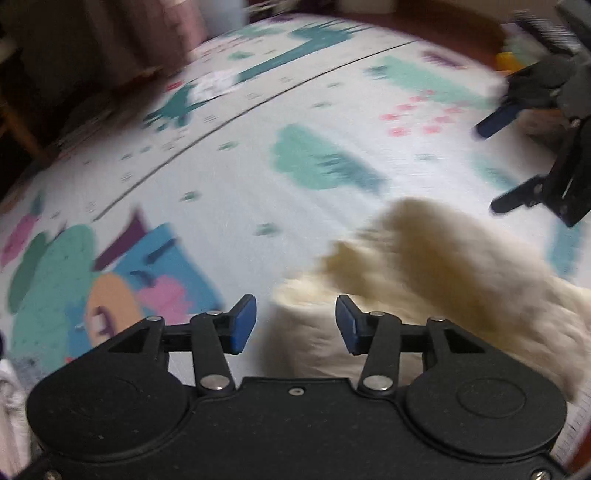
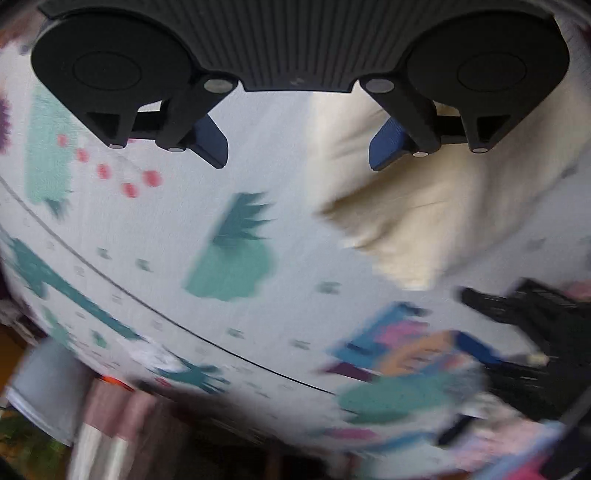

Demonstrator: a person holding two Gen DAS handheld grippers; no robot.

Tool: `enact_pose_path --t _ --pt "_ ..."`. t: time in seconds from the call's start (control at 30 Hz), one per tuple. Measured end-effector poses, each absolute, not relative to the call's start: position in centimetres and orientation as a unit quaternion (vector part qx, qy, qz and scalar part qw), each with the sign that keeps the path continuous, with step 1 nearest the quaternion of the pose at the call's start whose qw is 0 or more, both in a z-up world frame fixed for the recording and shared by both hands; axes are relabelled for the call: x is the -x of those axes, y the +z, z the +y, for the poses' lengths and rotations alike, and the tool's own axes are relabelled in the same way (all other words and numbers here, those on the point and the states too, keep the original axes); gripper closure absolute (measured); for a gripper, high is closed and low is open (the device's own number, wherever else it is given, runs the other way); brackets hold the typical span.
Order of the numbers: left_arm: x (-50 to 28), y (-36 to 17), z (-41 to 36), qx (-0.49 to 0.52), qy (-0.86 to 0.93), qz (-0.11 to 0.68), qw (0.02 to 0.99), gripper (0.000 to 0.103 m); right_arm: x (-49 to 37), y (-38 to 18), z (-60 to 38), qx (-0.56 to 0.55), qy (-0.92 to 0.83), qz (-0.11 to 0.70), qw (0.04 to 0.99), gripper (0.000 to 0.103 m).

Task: Fold clothes

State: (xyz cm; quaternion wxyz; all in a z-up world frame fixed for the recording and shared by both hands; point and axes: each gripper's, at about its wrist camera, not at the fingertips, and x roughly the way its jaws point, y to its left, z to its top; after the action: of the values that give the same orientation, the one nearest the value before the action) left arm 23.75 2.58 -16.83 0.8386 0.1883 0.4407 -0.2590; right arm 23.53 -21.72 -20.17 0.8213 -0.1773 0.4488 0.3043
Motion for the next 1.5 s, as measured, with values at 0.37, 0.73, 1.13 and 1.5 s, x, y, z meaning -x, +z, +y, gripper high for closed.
enact_pose_path --t 0.37,0.73,1.13,1.5 --pt "-6.0 -20.7 -1.8 -0.210 -0.364 0.398 0.815 0.041 -1.7 -25.1 -20.0 0.287 0.403 0.363 0.789 0.020" --pt "-1.7 -25.8 -6.0 -0.282 -0.319 0.328 0.843 0.059 -3.5 -27.8 -18.8 0.293 0.363 0.376 0.801 0.056" --pt "-10.4 -17.4 9.5 0.000 -0.195 0.334 0.922 0.092 -13.4 -20.0 -31.9 0.030 0.217 0.337 0.916 0.092" --pt "-15.2 -20.8 27.6 0.161 0.031 0.359 0.919 0.085 -14.3 -21.1 -31.4 0.100 0.233 0.330 0.909 0.077"
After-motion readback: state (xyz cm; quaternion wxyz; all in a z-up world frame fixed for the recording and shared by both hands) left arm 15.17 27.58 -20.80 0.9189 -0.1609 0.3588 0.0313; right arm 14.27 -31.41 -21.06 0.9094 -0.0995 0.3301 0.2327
